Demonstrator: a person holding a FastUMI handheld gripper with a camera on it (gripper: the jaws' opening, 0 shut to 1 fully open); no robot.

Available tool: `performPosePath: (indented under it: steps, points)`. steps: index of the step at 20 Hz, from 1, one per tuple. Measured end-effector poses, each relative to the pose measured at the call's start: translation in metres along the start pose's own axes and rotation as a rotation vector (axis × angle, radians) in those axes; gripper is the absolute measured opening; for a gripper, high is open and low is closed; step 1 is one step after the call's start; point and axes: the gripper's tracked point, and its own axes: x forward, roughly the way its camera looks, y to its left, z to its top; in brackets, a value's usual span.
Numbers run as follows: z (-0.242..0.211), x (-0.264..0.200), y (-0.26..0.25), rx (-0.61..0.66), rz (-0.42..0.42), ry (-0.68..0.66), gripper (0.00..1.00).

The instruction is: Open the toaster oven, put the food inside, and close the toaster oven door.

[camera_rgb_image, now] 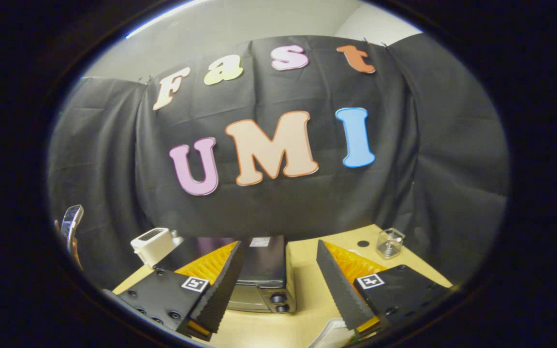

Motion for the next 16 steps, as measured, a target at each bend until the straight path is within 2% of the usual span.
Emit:
performPosePath:
  steps: [5,8,16]
  points:
    - [-0.021,0.022,0.052,0.017,0.049,0.020,0.95]
    - [-0.038,0.038,0.082,0.045,0.043,0.046,0.95]
    - [-0.112,0.082,0.150,0.006,0.056,0.130,0.95]
